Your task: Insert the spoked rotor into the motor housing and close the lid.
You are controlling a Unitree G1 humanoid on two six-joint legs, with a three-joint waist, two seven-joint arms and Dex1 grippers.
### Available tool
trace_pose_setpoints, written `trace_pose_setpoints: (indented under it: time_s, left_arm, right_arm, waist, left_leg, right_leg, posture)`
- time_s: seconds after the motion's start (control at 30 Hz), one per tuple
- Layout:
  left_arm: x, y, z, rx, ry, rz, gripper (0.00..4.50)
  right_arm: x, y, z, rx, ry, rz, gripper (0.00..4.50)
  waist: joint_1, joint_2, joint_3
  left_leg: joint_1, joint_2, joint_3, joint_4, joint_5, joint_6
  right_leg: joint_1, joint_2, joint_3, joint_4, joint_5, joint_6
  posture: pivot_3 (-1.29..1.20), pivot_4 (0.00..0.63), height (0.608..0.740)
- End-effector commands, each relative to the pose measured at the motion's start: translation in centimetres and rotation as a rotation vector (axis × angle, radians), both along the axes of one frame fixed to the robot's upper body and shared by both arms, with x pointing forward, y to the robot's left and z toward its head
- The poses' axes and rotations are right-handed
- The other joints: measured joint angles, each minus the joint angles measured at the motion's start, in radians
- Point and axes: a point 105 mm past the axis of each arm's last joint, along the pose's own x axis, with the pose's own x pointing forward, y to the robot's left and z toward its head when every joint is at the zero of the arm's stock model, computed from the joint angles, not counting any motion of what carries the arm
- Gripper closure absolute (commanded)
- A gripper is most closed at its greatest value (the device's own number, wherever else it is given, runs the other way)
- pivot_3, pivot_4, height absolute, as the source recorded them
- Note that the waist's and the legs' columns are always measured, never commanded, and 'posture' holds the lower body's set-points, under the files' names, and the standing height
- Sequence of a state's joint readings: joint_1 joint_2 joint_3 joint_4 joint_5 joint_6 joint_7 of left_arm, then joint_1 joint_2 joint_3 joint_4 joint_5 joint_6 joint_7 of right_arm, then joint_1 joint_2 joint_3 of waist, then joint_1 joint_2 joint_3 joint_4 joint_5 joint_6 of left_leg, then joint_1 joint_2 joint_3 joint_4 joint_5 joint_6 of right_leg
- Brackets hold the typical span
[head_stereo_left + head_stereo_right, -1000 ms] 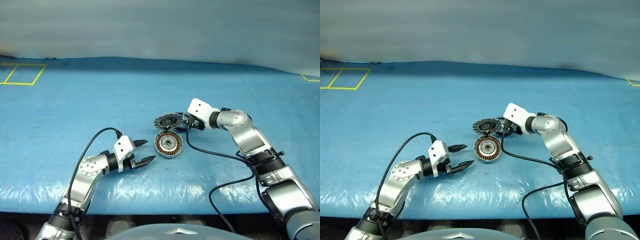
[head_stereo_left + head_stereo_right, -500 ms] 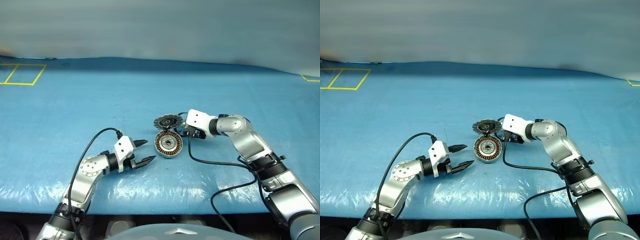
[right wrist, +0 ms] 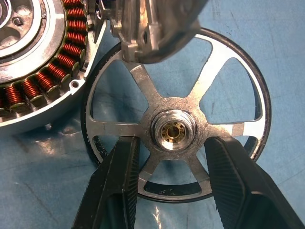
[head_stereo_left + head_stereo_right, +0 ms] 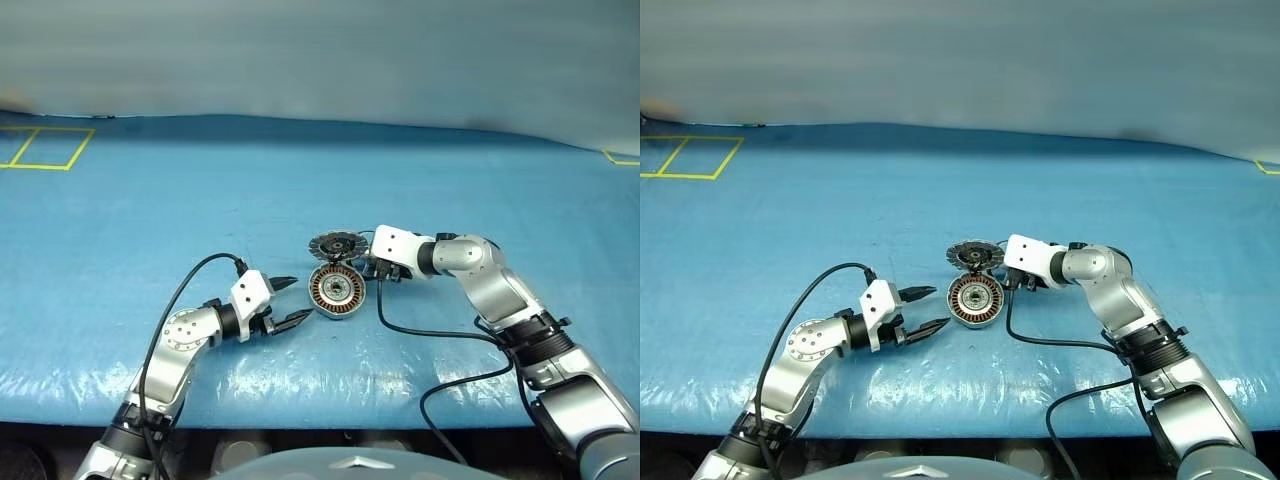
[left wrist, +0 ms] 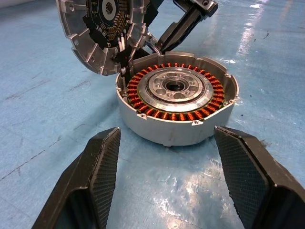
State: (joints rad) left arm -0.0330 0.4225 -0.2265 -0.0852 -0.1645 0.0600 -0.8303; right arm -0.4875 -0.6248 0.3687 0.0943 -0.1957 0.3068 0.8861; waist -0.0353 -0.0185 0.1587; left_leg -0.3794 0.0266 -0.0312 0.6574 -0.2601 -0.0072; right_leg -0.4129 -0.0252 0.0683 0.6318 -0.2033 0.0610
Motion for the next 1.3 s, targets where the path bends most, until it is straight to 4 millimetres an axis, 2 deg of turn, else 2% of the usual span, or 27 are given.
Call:
trace_pose_setpoints:
  time_s: [0.03,0.23,0.43,0.6,0.7,0.83,0.97,1.13,1.3]
  left_arm:
    - [0.1,-0.4,0.6,-0.014,-0.030,-0.012,1.14]
    - [0.0,-0.4,0.6,-0.016,-0.031,-0.013,1.14]
    - [-0.1,-0.6,0.5,-0.021,-0.027,-0.027,1.14]
    - [0.0,-0.8,0.5,-0.020,-0.023,-0.047,1.14]
    - [0.1,-1.0,0.6,-0.022,-0.026,-0.060,1.14]
    - [0.2,-1.1,1.0,-0.047,-0.029,-0.080,1.14]
    - [0.2,-1.1,1.2,-0.057,-0.023,-0.091,1.14]
    - [0.4,-1.0,1.2,-0.041,-0.023,-0.107,1.14]
    - [0.8,-1.0,1.1,-0.036,-0.024,-0.116,1.14]
  right_arm:
    - [-0.9,-0.4,-1.2,0.007,0.071,-0.037,2.78]
    - [-1.6,-2.1,-1.4,-0.004,0.064,-0.100,2.78]
    - [-1.0,-5.9,-1.1,0.040,-0.012,-0.394,2.78]
    - [-2.9,-7.0,-1.0,0.091,-0.016,-0.483,2.78]
    - [-5.0,-6.1,-0.5,0.243,0.036,-0.451,2.78]
    - [-8.3,-4.1,1.5,0.505,0.072,-0.377,2.78]
    - [-12.4,-1.6,2.1,0.636,0.166,-0.248,2.78]
    - [-13.7,0.6,2.7,0.694,0.170,-0.209,2.78]
    - [-12.8,1.7,4.0,0.763,0.103,-0.211,2.78]
  waist:
    - [0.000,0.000,0.000]
    - [0.010,0.000,0.000]
    - [0.017,0.000,0.000]
    - [0.022,-0.001,0.000]
    - [0.024,-0.001,0.000]
    - [0.020,0.000,0.000]
    - [0.012,0.002,0.001]
    - [0.006,0.002,0.001]
    - [0.007,0.002,0.001]
  left_leg:
    - [0.000,0.000,0.000,0.000,0.000,0.000]
    - [0.000,0.000,0.000,0.000,0.000,0.000]
    - [0.000,-0.001,0.000,0.001,0.000,0.000]
    - [-0.001,-0.001,0.000,0.001,0.000,0.000]
    - [-0.001,-0.001,-0.001,0.000,0.000,0.000]
    - [-0.002,0.000,0.000,-0.001,-0.001,0.001]
    - [-0.003,0.000,0.000,0.000,-0.001,0.001]
    - [-0.002,0.000,0.000,0.002,-0.001,0.001]
    - [-0.002,0.000,0.000,0.002,-0.001,0.001]
  right_leg:
    - [0.000,0.000,0.000,0.000,0.000,0.000]
    - [0.000,0.000,0.000,-0.001,0.000,0.000]
    - [0.001,-0.001,0.000,-0.001,0.000,0.000]
    - [0.001,-0.001,0.000,-0.001,0.000,0.001]
    - [0.000,0.000,0.000,-0.002,0.000,0.000]
    - [0.000,0.000,0.000,-0.003,0.000,0.001]
    - [-0.001,0.000,0.000,-0.003,0.000,0.001]
    - [-0.001,0.000,0.000,-0.002,0.000,0.001]
    - [-0.001,0.000,0.000,-0.002,0.000,0.001]
  posture:
    - [0.00,0.150,0.740]
    - [0.00,0.150,0.740]
    - [0.00,0.150,0.740]
    - [0.00,0.150,0.740]
    - [0.00,0.150,0.740]
    - [0.00,0.150,0.740]
    - [0.00,0.150,0.740]
    - [0.00,0.150,0.740]
    - [0.00,0.150,0.740]
